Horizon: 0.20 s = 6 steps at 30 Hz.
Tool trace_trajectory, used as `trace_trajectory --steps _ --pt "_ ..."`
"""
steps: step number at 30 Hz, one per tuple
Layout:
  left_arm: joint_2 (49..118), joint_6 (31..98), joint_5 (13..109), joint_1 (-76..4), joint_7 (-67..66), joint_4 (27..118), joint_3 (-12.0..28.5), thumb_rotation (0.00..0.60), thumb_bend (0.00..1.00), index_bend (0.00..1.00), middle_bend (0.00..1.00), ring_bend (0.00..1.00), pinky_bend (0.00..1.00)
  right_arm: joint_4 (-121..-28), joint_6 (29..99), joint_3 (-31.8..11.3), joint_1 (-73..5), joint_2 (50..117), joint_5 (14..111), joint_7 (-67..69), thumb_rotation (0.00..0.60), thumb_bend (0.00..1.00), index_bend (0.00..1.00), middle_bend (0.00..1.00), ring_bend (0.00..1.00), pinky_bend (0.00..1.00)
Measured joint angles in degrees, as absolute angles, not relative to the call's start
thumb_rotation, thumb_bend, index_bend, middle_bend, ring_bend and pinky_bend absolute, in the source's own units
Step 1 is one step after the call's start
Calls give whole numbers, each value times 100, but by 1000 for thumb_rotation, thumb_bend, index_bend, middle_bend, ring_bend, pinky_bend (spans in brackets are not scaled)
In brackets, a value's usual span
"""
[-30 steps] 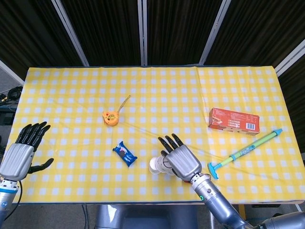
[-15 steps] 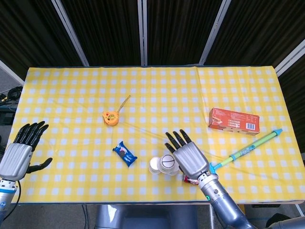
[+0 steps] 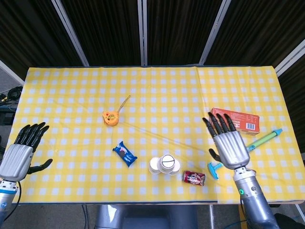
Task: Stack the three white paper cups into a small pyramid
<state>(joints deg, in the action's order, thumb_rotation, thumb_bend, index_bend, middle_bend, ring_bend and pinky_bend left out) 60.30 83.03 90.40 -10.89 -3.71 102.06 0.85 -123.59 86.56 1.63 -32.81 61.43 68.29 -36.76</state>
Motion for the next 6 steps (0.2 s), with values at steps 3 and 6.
trace_trajectory --steps 3,6 --pt "6081 8323 9072 -1058 -441 10167 56 600 200 0 0 0 0 -11826 8878 314 -2867 6144 7144 -2921 600 144 0 0 0 0" --pt "6149 8348 9101 -1029 -479 10081 32 600 200 0 0 0 0 -11185 9035 486 -2440 6188 7386 -2115 600 139 0 0 0 0"
